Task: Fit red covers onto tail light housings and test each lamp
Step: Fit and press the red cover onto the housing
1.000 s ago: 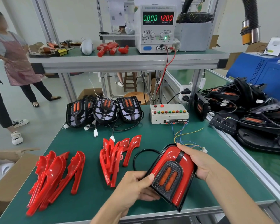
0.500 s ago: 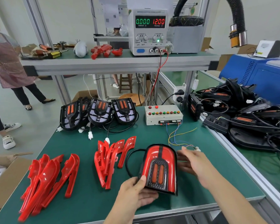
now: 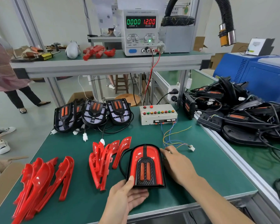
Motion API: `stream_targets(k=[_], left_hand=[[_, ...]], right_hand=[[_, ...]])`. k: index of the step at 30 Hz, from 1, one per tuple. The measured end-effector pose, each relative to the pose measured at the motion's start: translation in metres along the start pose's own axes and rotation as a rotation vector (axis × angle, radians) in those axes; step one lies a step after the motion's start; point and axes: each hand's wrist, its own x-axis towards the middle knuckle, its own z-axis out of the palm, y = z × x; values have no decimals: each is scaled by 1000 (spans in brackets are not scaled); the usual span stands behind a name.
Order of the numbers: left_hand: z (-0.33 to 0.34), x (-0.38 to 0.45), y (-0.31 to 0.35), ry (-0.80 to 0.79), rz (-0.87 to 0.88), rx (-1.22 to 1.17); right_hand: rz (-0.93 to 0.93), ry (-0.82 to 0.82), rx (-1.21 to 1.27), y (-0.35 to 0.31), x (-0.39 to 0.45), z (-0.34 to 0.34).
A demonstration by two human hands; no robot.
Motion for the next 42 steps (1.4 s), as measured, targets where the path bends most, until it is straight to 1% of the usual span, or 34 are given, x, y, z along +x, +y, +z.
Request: stream_targets(k=[2, 5, 7, 9, 11, 14, 18, 21, 24, 26, 27, 29, 31, 34, 36, 39, 42], left_hand=[[0, 0, 1, 15, 6, 4], [0, 1, 0, 36, 19, 21], [2, 1, 0, 42, 13, 36], [6, 2, -1, 43, 0, 42], [8, 3, 0, 44, -1, 43], [8, 3, 1, 50, 10, 40], [7, 2, 1, 37, -2, 42], [8, 3, 0, 30, -1, 36], [10, 5, 0, 19, -10, 10], [16, 5, 2, -6, -29, -30], [20, 5, 3, -20, -34, -53], [29, 6, 5, -44, -24, -56], [38, 8, 4, -55, 1, 6], [47, 11, -4, -39, 15, 149], [50, 12, -6, -38, 15, 218], [48, 15, -3, -45, 6, 341], [40, 12, 8, -67, -9, 568]], right_hand=[[48, -20, -9, -5, 7, -2], [121, 15, 84, -6, 3, 3], [218, 68, 119, -9, -6, 7], [339, 97, 145, -14, -14, 9], [421, 109, 159, -17, -18, 9], [478, 117, 162, -17, -23, 7], [548, 84, 76, -18, -30, 3], [531, 98, 66, -15, -32, 1], [451, 126, 33, -11, -34, -2], [361, 121, 58, -7, -40, -2], [295, 118, 108, -4, -45, -1], [184, 120, 314, 3, -58, 2], [140, 180, 455, 13, -66, 4], [225, 295, 528, 35, -69, 5], [299, 341, 572, 52, -66, 3], [394, 351, 601, 76, -57, -2], [414, 329, 651, 89, -46, -6]])
